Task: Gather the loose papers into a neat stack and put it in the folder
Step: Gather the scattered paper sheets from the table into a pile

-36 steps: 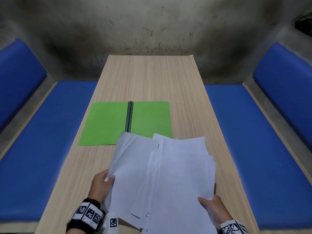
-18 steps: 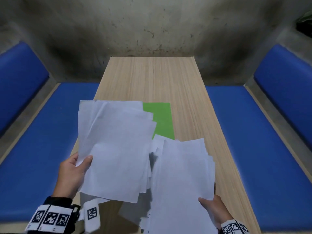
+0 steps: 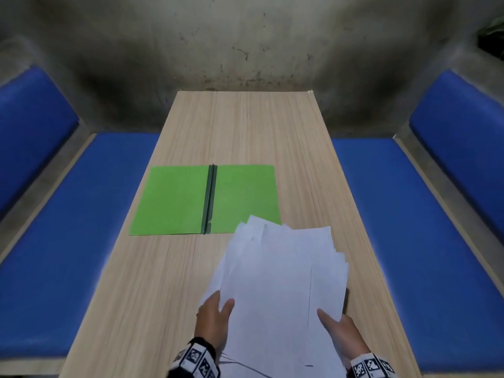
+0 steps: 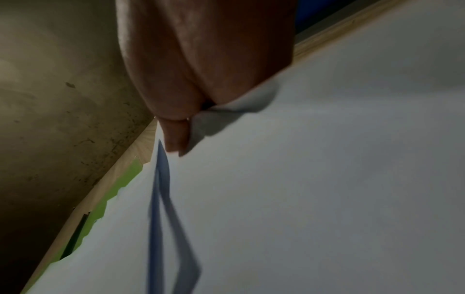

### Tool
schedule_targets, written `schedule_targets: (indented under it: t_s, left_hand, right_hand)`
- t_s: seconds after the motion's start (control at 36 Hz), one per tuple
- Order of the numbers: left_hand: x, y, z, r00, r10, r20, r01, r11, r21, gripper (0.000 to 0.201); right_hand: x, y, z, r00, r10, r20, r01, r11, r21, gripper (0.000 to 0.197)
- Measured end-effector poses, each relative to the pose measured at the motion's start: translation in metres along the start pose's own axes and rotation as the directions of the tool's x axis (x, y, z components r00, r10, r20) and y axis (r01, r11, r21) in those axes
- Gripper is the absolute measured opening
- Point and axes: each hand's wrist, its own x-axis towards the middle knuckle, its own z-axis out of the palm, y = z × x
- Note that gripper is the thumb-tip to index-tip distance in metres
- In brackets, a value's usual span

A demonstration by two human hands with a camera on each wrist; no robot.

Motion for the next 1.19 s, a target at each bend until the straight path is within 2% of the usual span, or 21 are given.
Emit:
schedule_targets:
  t_s: [0.03, 0.06, 0.08, 0.14, 0.22, 0.31, 0.39, 0.47, 0.53, 0.56, 0.64, 0.75, 0.81, 0.86, 0.94, 1.0, 1.06, 1.11, 1.17, 1.19]
  left_hand:
    - [0.004, -0.011, 0.008, 1.0, -0.024, 0.013, 0.023, 0.998, 0.057, 0.027]
    - [0.006, -0.018, 0.015, 0.999, -0.039, 0.033, 0.035, 0.994, 0.103, 0.038]
    - [0.01, -0.026, 0.022, 0.997, -0.058, 0.047, 0.051, 0.99, 0.133, 0.044]
    - [0.009, -0.026, 0.032, 0.997, -0.034, 0.067, 0.022, 0.984, 0.177, 0.04]
    - [0.003, -0.011, 0.041, 0.989, 0.04, 0.14, -0.076, 0.963, 0.258, 0.024]
    - [0.002, -0.005, 0.042, 0.979, 0.058, 0.196, -0.119, 0.941, 0.318, 0.024]
    - [0.005, 0.001, 0.037, 0.992, 0.083, 0.094, -0.108, 0.947, 0.303, 0.038]
    - [0.015, 0.004, 0.027, 0.995, 0.092, -0.045, -0.075, 0.954, 0.292, 0.027]
    - [0.024, 0.003, 0.021, 0.991, 0.1, -0.088, -0.067, 0.946, 0.317, 0.018]
    - [0.027, 0.002, 0.018, 0.99, 0.103, -0.093, -0.068, 0.942, 0.328, 0.021]
    - [0.035, 0.003, 0.013, 0.995, 0.084, -0.05, -0.058, 0.918, 0.393, 0.04]
    - [0.043, 0.008, 0.015, 0.995, 0.061, 0.08, -0.093, 0.87, 0.484, 0.053]
    - [0.046, 0.011, 0.018, 0.99, 0.054, 0.129, -0.113, 0.854, 0.508, 0.053]
    - [0.048, 0.015, 0.021, 0.986, 0.047, 0.16, -0.126, 0.84, 0.528, 0.041]
    - [0.048, 0.022, 0.024, 0.995, 0.063, 0.079, -0.094, 0.869, 0.487, 0.014]
    - [0.047, 0.023, 0.027, 0.998, 0.055, -0.008, -0.046, 0.899, 0.436, 0.035]
    - [0.044, 0.025, 0.027, 0.997, 0.024, -0.075, 0.007, 0.92, 0.393, 0.042]
    - [0.042, 0.024, 0.027, 0.992, -0.004, -0.125, 0.052, 0.919, 0.39, 0.033]
    - [0.039, 0.024, 0.023, 0.992, -0.023, -0.123, 0.074, 0.9, 0.43, 0.019]
    - [0.037, 0.024, 0.022, 0.993, -0.047, -0.108, 0.09, 0.892, 0.442, 0.022]
  right_hand:
    - [0.0, 0.0, -0.001, 1.0, 0.012, 0.014, -0.013, 1.0, 0.014, 0.064]
    - [0.001, 0.001, -0.002, 0.999, 0.03, 0.028, -0.031, 0.999, 0.032, 0.066]
    - [-0.001, 0.0, -0.001, 0.999, 0.044, 0.033, -0.045, 0.998, 0.048, 0.058]
    - [-0.002, -0.001, 0.0, 0.997, 0.057, 0.058, -0.062, 0.994, 0.086, 0.049]
    - [0.0, 0.004, 0.0, 0.996, 0.009, 0.093, -0.01, 1.0, 0.018, 0.064]
    - [0.002, 0.009, -0.003, 0.997, 0.005, 0.078, -0.01, 0.998, 0.057, 0.049]
    - [0.002, 0.011, -0.01, 0.997, -0.015, 0.072, 0.006, 0.993, 0.121, 0.031]
    - [-0.002, 0.011, -0.022, 0.999, -0.031, 0.041, 0.025, 0.987, 0.159, 0.023]
    - [-0.003, 0.011, -0.031, 1.0, -0.028, 0.002, 0.027, 0.982, 0.188, 0.021]
    - [-0.002, 0.012, -0.036, 1.0, -0.023, -0.014, 0.025, 0.98, 0.196, 0.022]
    - [-0.001, 0.015, -0.049, 0.998, -0.008, -0.067, 0.022, 0.978, 0.207, 0.028]
    - [-0.004, 0.014, -0.057, 0.996, 0.017, -0.091, 0.001, 0.98, 0.197, 0.029]
    - [-0.006, 0.012, -0.056, 0.996, 0.013, -0.094, 0.005, 0.981, 0.195, 0.027]
    - [-0.006, 0.013, -0.055, 0.996, 0.014, -0.089, 0.004, 0.978, 0.208, 0.027]
    - [-0.004, 0.016, -0.051, 0.996, 0.044, -0.08, -0.024, 0.971, 0.237, 0.03]
    - [-0.005, 0.016, -0.049, 0.995, 0.05, -0.084, -0.029, 0.97, 0.24, 0.031]
    - [-0.007, 0.014, -0.049, 0.996, 0.035, -0.083, -0.015, 0.974, 0.228, 0.029]
    - [-0.01, 0.011, -0.048, 0.996, 0.011, -0.09, 0.008, 0.979, 0.204, 0.028]
    - [-0.011, 0.01, -0.046, 0.994, -0.012, -0.104, 0.029, 0.986, 0.164, 0.026]
    - [-0.011, 0.009, -0.045, 0.994, -0.018, -0.107, 0.034, 0.989, 0.147, 0.027]
